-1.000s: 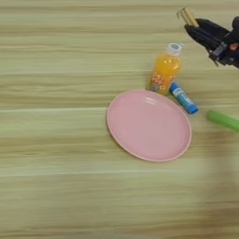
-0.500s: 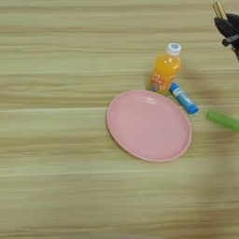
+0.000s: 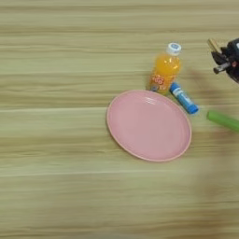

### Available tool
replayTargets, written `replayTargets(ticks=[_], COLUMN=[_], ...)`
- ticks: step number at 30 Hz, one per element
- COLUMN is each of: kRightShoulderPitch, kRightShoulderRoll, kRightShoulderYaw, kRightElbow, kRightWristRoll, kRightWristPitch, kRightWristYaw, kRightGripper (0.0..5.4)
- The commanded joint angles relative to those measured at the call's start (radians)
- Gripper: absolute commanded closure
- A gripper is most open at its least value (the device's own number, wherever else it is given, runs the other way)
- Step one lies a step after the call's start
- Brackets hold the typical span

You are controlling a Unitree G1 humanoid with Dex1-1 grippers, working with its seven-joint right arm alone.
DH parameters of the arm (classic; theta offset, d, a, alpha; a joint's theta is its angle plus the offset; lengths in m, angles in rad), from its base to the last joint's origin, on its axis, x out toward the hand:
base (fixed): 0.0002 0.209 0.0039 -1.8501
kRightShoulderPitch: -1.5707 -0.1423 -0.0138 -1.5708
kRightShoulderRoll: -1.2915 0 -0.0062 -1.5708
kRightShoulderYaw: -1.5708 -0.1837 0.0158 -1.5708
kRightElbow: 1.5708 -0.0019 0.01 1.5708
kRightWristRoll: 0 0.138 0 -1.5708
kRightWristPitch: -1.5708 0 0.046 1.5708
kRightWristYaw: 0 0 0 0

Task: Move the objects on the table

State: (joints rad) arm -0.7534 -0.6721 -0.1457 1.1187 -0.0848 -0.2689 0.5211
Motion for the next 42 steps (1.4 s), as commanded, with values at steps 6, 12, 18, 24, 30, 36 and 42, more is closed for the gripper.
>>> replayTargets(ticks=[6,12,18,24,30,36,42], kRightShoulderPitch=[-0.105,-0.096,-0.079,-0.062,-0.035,-0.011,-0.002], kRightShoulderRoll=[-0.071,-0.052,-0.027,-0.01,-0.007,0.0,0.011], kRightShoulderYaw=[0.059,0.08,0.089,0.109,0.152,0.193,0.203], kRightElbow=[0.071,0.105,0.128,0.149,0.161,0.181,0.185], kRightWristRoll=[-0.083,-0.102,-0.098,-0.113,-0.158,-0.208,-0.212], kRightWristPitch=[-0.083,-0.098,-0.103,-0.095,-0.1,-0.098,-0.096], kRightWristYaw=[-0.101,-0.098,-0.06,-0.042,-0.056,-0.099,-0.087], kRightGripper=[4.53,4.53,4.53,4.53,4.53,4.53,4.53])
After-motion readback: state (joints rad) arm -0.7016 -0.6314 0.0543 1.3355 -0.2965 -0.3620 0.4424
